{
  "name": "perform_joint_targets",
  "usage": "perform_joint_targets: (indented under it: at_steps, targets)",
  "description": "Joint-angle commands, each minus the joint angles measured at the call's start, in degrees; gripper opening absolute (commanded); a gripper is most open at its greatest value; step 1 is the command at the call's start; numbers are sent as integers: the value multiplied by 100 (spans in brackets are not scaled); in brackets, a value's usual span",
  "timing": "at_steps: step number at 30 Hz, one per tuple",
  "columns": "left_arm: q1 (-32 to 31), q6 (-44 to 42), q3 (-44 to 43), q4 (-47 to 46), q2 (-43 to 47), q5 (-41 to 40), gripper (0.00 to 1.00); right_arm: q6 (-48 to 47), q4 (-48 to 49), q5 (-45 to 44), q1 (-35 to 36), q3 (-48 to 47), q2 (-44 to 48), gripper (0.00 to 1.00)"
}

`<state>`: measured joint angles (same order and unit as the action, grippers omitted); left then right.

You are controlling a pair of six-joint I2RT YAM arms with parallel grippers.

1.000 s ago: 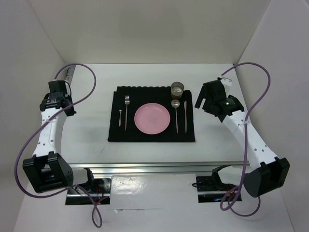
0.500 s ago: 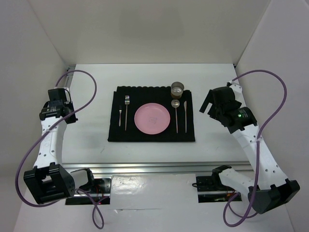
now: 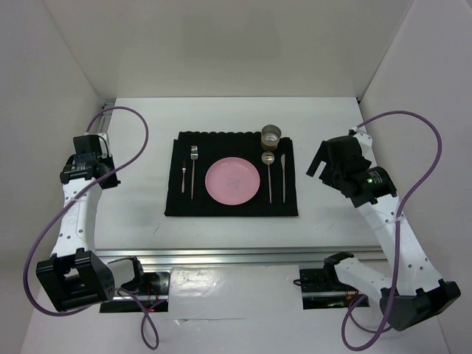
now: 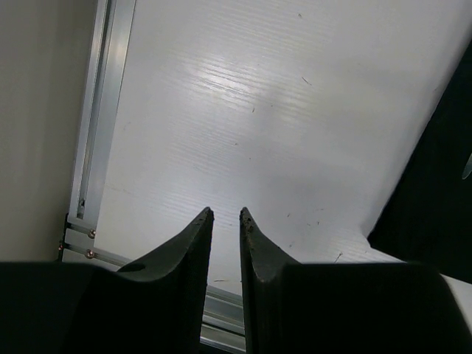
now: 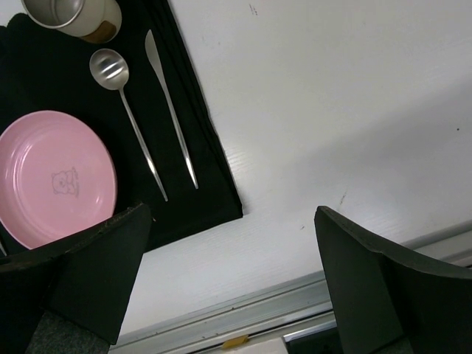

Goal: Set the dinner table for one person

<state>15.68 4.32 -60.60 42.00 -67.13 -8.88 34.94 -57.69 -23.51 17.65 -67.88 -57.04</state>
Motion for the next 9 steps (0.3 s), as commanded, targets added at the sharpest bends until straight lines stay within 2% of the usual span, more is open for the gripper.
perform_joint_targets:
  at_steps: [1,9]
  targets:
    - [23,-106,31,1,122,133,28,57,-137,-57,28,20,114,100]
    - [23,-106,31,1,122,185,28,110,-68,-5,28,-33,114,100]
